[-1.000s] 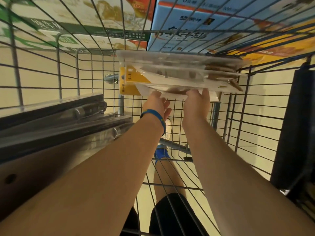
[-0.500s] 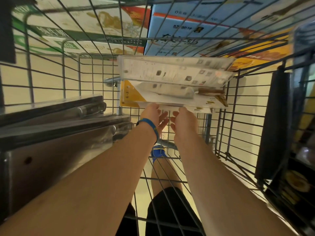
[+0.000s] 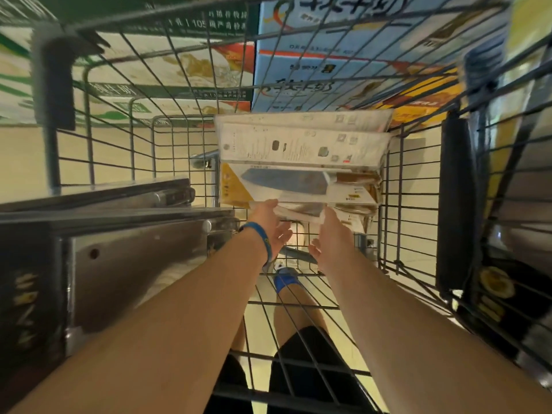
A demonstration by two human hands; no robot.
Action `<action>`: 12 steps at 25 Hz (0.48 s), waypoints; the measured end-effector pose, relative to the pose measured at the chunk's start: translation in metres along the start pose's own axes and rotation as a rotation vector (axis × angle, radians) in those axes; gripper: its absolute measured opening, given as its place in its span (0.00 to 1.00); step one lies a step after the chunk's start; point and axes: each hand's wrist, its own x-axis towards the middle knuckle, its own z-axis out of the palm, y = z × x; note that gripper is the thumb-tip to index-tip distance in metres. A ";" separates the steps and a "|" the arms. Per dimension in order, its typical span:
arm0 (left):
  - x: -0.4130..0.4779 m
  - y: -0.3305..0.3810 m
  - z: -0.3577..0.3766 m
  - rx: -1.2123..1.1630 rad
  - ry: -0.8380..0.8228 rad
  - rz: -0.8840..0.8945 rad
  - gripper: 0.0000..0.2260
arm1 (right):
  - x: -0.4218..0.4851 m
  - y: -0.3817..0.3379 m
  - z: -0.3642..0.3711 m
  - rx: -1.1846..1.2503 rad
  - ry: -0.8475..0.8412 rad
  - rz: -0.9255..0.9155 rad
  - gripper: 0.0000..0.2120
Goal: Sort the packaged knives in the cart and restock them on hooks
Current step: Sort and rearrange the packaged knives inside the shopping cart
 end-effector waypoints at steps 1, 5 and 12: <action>0.004 0.000 0.001 0.000 0.009 -0.009 0.16 | 0.005 0.001 0.000 0.057 -0.005 0.033 0.22; 0.028 -0.001 0.005 0.014 0.054 0.024 0.23 | 0.020 -0.017 0.023 0.204 -0.035 -0.021 0.24; 0.048 0.011 0.033 -0.110 0.146 0.055 0.28 | 0.020 -0.052 0.040 -0.434 0.188 -0.447 0.22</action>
